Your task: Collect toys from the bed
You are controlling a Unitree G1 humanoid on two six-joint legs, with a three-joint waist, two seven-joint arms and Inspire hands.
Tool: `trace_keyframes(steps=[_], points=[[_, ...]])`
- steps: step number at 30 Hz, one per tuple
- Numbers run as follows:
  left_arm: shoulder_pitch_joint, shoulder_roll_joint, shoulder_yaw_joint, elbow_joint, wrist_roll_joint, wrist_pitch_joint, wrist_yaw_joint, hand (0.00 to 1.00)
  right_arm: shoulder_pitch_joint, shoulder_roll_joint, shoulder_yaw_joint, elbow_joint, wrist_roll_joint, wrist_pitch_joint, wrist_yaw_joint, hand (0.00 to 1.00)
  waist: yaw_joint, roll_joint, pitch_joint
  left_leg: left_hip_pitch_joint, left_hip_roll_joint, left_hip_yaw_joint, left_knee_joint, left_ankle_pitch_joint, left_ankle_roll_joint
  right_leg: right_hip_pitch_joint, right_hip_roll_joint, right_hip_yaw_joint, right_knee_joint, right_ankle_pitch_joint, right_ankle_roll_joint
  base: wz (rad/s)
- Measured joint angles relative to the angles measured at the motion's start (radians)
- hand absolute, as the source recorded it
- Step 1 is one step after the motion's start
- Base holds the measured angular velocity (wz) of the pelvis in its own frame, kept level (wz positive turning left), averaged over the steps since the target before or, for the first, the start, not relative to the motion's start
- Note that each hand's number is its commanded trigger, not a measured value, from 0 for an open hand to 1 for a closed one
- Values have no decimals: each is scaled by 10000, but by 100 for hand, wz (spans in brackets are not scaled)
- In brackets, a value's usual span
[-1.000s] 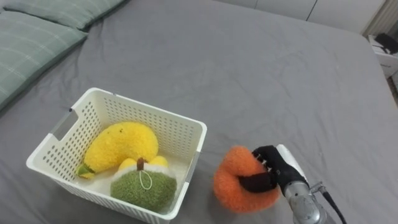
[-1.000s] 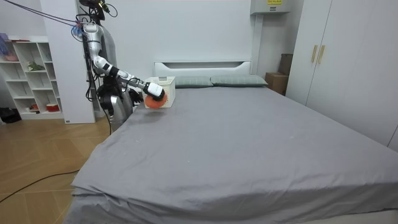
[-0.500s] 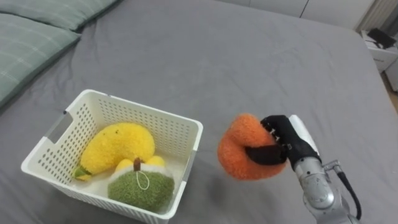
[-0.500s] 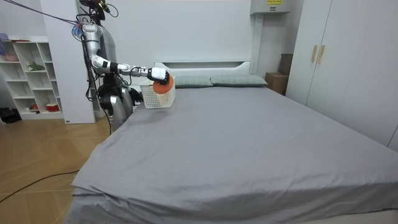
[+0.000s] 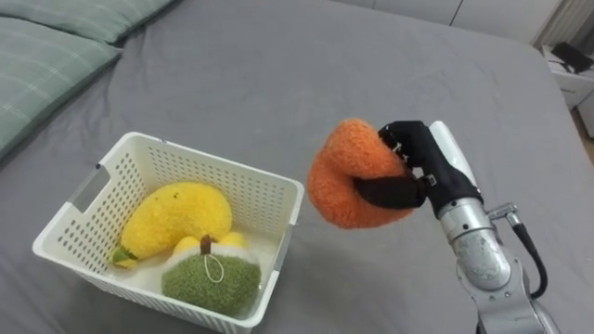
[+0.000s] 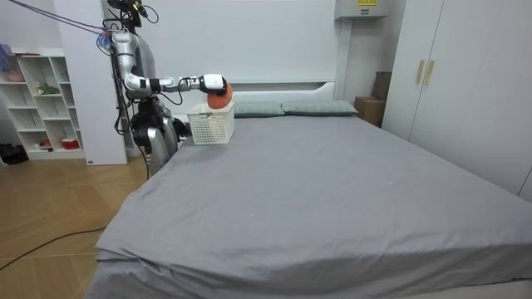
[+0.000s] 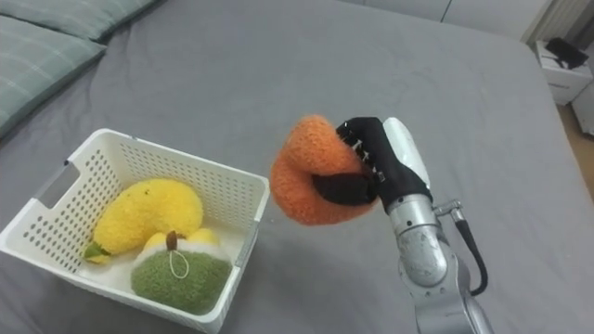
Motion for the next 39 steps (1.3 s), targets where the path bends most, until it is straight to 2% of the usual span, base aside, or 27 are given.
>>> trace_keyframes(steps=[10, 17, 21, 25, 31, 33, 34, 35, 39], points=[[-115, -4, -83, 49, 13, 0, 5, 0, -311, 6, 417, -1327, 64, 24, 321, 100, 292, -55, 0, 63, 5, 3, -50, -1, 0, 62, 9, 22, 1, 0, 0, 0], [-137, 8, -91, 52, 23, -10, 5, 0, -786, 4, 1261, -1410, 67, 24, 1044, 100, 474, -219, 49, 67, 0, -7, -46, -1, 0, 65, 5, 18, -2, 1, 2, 0], [-137, 6, -114, 56, 7, -7, 4, 0, -871, 44, 1510, -1408, 52, 24, 1288, 100, 600, -203, 69, 39, -3, -57, -52, -1, 1, 61, 3, -16, -4, 2, 4, 3], [-146, -45, -300, 53, 9, 37, -20, 0, -872, 65, 1779, -1405, 45, 108, 1441, 80, 719, -149, 106, -39, -3, -90, -60, -10, 8, 17, -1, -50, -15, 2, 4, 2], [-439, -45, -521, 28, 36, 271, -237, 0, -897, 169, 2376, -1385, 38, 337, 1536, 67, 970, -154, 103, -240, -19, -316, 8, -5, 7, -86, 0, -109, -15, 2, 4, 10], [-501, -23, -575, 28, 30, 319, -328, 0, -935, 243, 2617, -1340, 26, 337, 1526, 35, 1107, -153, 103, -222, -19, -328, 18, -1, 5, -72, 4, -105, -15, 2, 4, 0], [-510, -10, -607, 28, 30, 320, -371, 0, -949, 247, 2684, -1325, 26, 337, 1526, 10, 1106, -152, 103, -224, -20, -341, 17, -1, 6, -68, 4, -108, -16, 2, 4, 8], [-518, 1, -684, 28, 32, 330, -416, 0, -959, 270, 2787, -1266, 25, 336, 1525, 0, 1117, -152, 104, -226, -26, -382, 15, -1, 6, -55, 1, -116, -17, 2, 4, 8], [-547, 20, -691, 30, 29, 372, -559, 0, -1086, 311, 3157, -1007, 31, 423, 1535, 0, 1133, -169, 114, -237, -29, -415, 0, -2, 7, -54, -2, -141, -23, 2, 4, 2]])
